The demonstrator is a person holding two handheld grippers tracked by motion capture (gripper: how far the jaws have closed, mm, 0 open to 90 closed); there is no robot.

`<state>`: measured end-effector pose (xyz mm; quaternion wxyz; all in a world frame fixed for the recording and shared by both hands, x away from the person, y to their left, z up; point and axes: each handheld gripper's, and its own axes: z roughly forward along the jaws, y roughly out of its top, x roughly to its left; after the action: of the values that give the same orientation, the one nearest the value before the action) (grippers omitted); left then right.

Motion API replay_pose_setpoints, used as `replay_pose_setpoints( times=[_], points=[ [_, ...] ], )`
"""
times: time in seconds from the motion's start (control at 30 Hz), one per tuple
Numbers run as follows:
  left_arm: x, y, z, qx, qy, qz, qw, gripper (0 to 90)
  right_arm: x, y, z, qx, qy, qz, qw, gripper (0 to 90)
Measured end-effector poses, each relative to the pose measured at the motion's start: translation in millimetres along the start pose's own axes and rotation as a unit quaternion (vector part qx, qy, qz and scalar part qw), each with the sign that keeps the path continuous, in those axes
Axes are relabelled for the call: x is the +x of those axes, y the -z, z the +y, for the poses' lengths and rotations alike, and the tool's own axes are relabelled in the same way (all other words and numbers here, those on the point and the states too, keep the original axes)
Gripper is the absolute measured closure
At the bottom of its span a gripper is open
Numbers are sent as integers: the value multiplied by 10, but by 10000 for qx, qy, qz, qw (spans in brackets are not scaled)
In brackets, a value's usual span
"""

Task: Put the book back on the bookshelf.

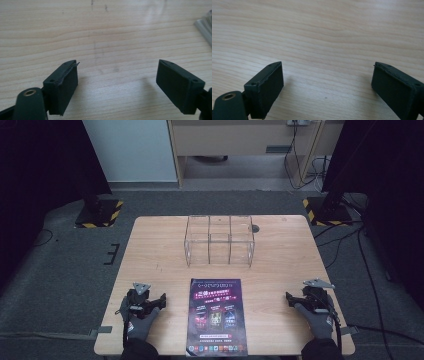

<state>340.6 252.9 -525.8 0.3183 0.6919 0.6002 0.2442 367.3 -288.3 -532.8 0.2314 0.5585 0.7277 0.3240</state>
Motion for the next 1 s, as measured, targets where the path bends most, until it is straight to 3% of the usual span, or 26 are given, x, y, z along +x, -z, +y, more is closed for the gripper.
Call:
replay_pose_setpoints(
  times=[0.2, 0.37, 0.53, 0.77, 1.0],
  points=[
    [-39, 63, 19, -107, 55, -179, 9998, 204, 102, 117, 77, -359, -55, 289, 9989, 98],
    [-85, 138, 41, -255, 140, -426, 9987, 221, 196, 168, 138, -402, 26, 475, 9981, 63],
    [-156, 185, 60, -329, 100, -561, 9978, 241, 286, 220, 202, -504, 105, 654, 9965, 42],
    [-290, 244, 91, -422, -8, -760, 9962, 253, 380, 268, 240, -620, 128, 686, 9956, 86],
    [-466, 249, 100, -401, -31, -1024, 9939, 262, 486, 303, 280, -655, 179, 926, 9934, 133]
  ],
)
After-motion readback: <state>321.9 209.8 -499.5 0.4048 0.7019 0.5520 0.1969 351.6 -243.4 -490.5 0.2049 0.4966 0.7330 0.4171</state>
